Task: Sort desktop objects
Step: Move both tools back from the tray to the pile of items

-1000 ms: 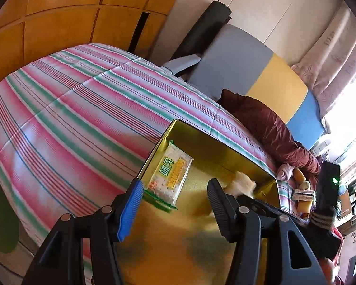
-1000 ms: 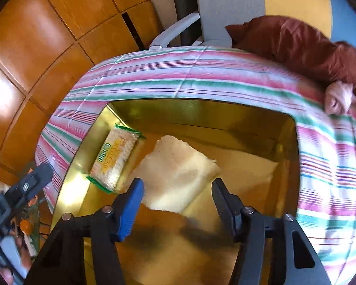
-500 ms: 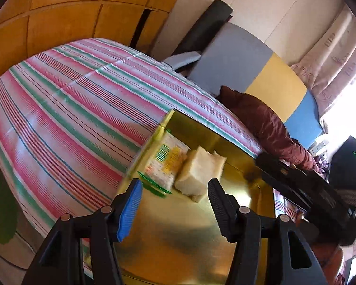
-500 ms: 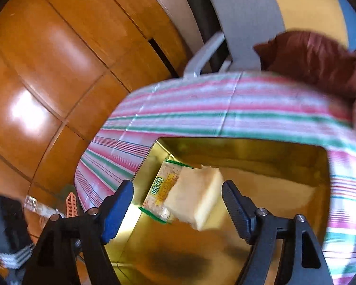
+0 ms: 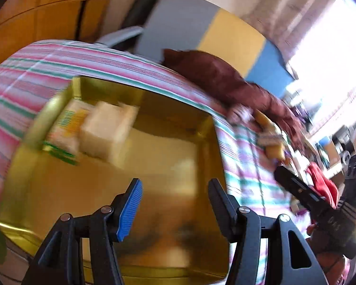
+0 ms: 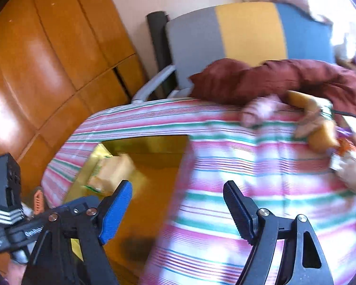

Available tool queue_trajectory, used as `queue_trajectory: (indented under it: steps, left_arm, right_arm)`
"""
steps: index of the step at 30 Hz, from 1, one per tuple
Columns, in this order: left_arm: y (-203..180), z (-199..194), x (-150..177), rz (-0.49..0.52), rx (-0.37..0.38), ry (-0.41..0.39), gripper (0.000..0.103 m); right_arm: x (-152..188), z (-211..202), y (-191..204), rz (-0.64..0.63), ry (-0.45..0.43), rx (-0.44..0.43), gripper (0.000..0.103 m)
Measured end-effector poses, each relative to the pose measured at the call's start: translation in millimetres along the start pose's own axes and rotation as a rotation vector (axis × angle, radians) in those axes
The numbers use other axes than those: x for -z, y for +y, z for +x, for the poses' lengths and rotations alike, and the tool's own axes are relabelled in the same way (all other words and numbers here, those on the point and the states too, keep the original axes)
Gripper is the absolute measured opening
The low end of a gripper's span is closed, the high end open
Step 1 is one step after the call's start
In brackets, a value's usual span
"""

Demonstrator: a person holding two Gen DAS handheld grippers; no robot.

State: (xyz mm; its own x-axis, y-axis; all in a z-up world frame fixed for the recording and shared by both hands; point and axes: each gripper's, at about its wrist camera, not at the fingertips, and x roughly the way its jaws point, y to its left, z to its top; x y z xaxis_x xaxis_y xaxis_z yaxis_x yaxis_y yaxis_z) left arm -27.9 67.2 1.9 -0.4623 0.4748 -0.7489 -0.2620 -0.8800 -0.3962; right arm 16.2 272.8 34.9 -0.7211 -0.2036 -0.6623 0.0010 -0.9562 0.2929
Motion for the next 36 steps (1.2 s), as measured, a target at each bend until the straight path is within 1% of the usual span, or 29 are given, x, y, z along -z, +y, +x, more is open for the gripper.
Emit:
queue_trajectory:
  steps: [3,7,8,9,11,13,15,18,20,22,23,26,28,29,30,31,32,33,34,35,36]
  left_arm:
    - [-30.5,7.0,11.7,0.075,0.036,0.026,0.058]
    - [-76.6,23.7,29.1,0.185,0.095,0.085,0.058]
    - [-83.9,24.8,32.7,0.203,0.106,0.095,0.058]
    - [-92.5,27.0,36.9,0.225,0.118,0.105,0.058]
    - [-109.4,32.1,44.2,0.263,0.138,0.129,0.058]
    - [-123.7,36.3,49.7,0.295,0.153,0.144,0.058]
    - [-132.9,39.6,54.3,0.317,0.152,0.159,0.058]
    - [-143.3,45.5,59.8,0.331,0.159,0.184,0.058]
    - [-148.3,47.1,62.6,0.341,0.16,0.193,0.058]
    - [-152.0,48.6,63.4,0.356,0.154,0.195,0.058]
    - [-153.6,49.6,63.6,0.358,0.151,0.196,0.058]
    - [-155.4,53.5,62.0,0.354,0.147,0.205,0.058]
    - [-156.3,55.5,61.2,0.351,0.146,0.209,0.058]
    - [-156.9,56.0,61.8,0.353,0.148,0.209,0.058]
    - [-157.6,56.3,62.1,0.357,0.148,0.208,0.058]
    - [-158.5,56.7,62.8,0.361,0.144,0.205,0.058]
    - [-159.0,57.8,63.2,0.362,0.144,0.206,0.058]
    - [-159.6,58.9,63.9,0.363,0.148,0.211,0.058]
    - [-161.0,60.6,64.9,0.364,0.152,0.215,0.058]
    - [-162.7,62.3,66.2,0.368,0.151,0.217,0.058]
    - [-164.4,63.9,67.7,0.375,0.15,0.221,0.058]
  right_arm:
    - [16.0,-16.3,-32.6,0.03,-0.015,0.071,0.08]
    - [43.1,-36.1,-84.1,0.117,-0.032,0.162,0.08]
    - [49.4,-42.6,-98.0,0.147,-0.042,0.19,0.08]
    - [56.6,-51.1,-115.3,0.181,-0.056,0.235,0.08]
    - [62.1,-66.5,-136.9,0.215,-0.09,0.303,0.08]
    - [63.4,-86.9,-162.2,0.247,-0.152,0.385,0.08]
    - [57.2,-106.3,-188.9,0.274,-0.225,0.459,0.081]
    - [45.0,-111.6,-223.8,0.32,-0.235,0.512,0.083]
    - [39.3,-106.2,-245.0,0.355,-0.208,0.498,0.083]
    - [39.3,-98.5,-250.3,0.356,-0.172,0.461,0.083]
    - [41.2,-96.6,-247.5,0.342,-0.165,0.435,0.083]
    - [47.0,-90.4,-222.4,0.266,-0.157,0.332,0.083]
    - [53.6,-91.8,-206.8,0.237,-0.172,0.238,0.083]
    - [58.3,-97.9,-199.7,0.228,-0.202,0.221,0.083]
    - [62.3,-103.7,-195.4,0.232,-0.231,0.238,0.084]
    - [66.8,-111.6,-196.2,0.253,-0.267,0.277,0.085]
    - [70.8,-119.0,-201.4,0.29,-0.293,0.325,0.091]
    - [76.1,-127.1,-211.5,0.357,-0.313,0.4,0.097]
    - [80.9,-132.6,-222.0,0.426,-0.318,0.468,0.097]
    - [88.7,-137.2,-241.0,0.531,-0.304,0.548,0.097]
    - [93.2,-138.0,-254.4,0.595,-0.283,0.585,0.096]
